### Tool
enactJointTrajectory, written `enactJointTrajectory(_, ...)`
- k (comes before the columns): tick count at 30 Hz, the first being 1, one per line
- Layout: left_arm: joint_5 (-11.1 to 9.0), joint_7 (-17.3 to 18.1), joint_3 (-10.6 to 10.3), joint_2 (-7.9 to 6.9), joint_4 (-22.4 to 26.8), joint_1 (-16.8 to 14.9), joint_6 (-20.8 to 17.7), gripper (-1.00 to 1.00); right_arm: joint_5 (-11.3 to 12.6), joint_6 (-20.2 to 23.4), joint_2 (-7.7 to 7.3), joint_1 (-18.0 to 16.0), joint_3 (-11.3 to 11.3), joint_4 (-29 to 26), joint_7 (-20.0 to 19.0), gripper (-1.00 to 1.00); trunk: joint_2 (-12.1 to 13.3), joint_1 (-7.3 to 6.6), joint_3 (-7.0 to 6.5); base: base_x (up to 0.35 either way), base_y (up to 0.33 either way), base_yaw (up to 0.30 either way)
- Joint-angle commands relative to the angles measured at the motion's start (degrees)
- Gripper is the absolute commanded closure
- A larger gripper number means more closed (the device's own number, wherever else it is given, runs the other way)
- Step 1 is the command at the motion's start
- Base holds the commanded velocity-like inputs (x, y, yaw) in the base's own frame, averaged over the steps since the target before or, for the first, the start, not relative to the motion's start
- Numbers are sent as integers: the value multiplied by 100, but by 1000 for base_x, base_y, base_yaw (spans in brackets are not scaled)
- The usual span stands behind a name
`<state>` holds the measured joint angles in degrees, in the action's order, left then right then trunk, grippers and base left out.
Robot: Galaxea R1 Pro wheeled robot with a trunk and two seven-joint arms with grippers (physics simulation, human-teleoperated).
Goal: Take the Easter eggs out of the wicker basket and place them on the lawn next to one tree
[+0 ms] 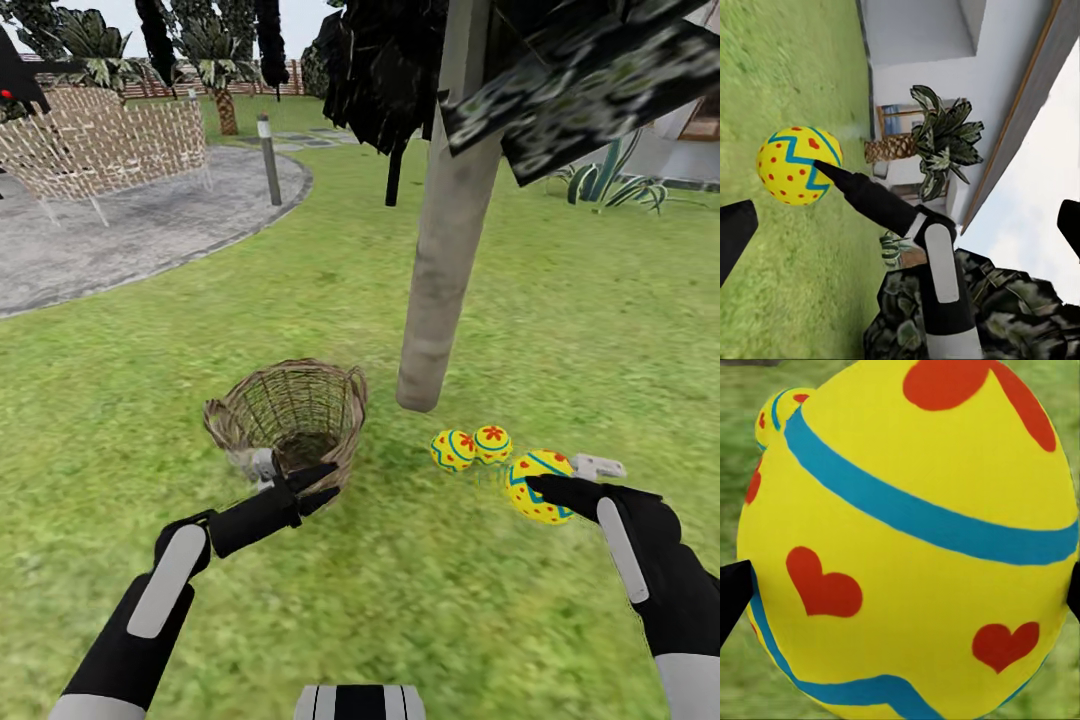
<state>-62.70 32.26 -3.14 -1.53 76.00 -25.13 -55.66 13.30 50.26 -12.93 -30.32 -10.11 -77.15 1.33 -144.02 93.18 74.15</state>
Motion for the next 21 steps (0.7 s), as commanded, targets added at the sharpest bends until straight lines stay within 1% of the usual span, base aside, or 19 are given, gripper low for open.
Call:
enactJointTrajectory(1,-2,0,-186,26,1,0,5,-100,-16,-2,3,0,6,3,96,100,0,0,-3,297,-158,-290)
enactJointTrajectory(2,1,-3,-255,84,2,0,10,-100,-70,-5,6,0,7,5,143,100,0,0,-6,298,-158,-289)
enactJointTrajectory(3,8,-12,-321,182,-17,0,30,-100,-507,-7,14,0,10,6,231,100,0,0,-9,299,-158,-290)
enactJointTrajectory(5,13,-14,-335,200,-44,0,37,-100,-920,-35,22,0,9,48,249,100,0,0,-15,272,-143,-290)
enactJointTrajectory(6,13,-11,-348,203,-39,0,48,-100,-1079,-190,25,0,9,218,254,100,0,0,-17,100,-53,-290)
enactJointTrajectory(7,13,-10,-398,204,-28,0,84,-100,-1155,-367,26,0,12,370,260,100,0,0,-19,51,-27,-290)
enactJointTrajectory(8,13,-5,-515,202,-15,0,166,-100,-1212,-585,27,0,16,551,272,100,0,0,-20,21,-11,-290)
enactJointTrajectory(10,16,-1,-642,201,-14,0,305,-100,-1249,-890,27,0,24,818,301,100,0,0,-20,10,1,-287)
enactJointTrajectory(12,65,-1,-678,204,-16,0,344,-100,-1291,-1048,30,0,37,893,396,100,0,0,-21,136,-88,-273)
enactJointTrajectory(14,195,0,-686,212,-16,0,358,-100,-1397,-1210,34,0,50,909,614,100,0,0,-21,237,-174,-265)
enactJointTrajectory(16,239,0,-688,301,-30,0,362,-100,-1422,-1409,31,0,53,911,729,100,0,0,-21,261,-197,-251)
enactJointTrajectory(18,248,-4,-724,349,-32,0,362,-100,-1429,-1456,29,0,55,912,750,100,0,0,-21,267,-209,-196)
enactJointTrajectory(19,254,-7,-932,354,-33,0,371,-100,-1428,-1583,28,0,59,912,747,100,0,0,-21,274,-213,-56)
enactJointTrajectory(20,256,-8,-1066,354,-31,0,427,-100,-1427,-1782,28,0,61,912,747,100,0,0,-21,279,-213,-28)
enactJointTrajectory(21,258,-9,-1179,353,-18,0,583,-100,-1425,-2124,31,0,56,912,746,100,0,0,-21,283,-212,-12)
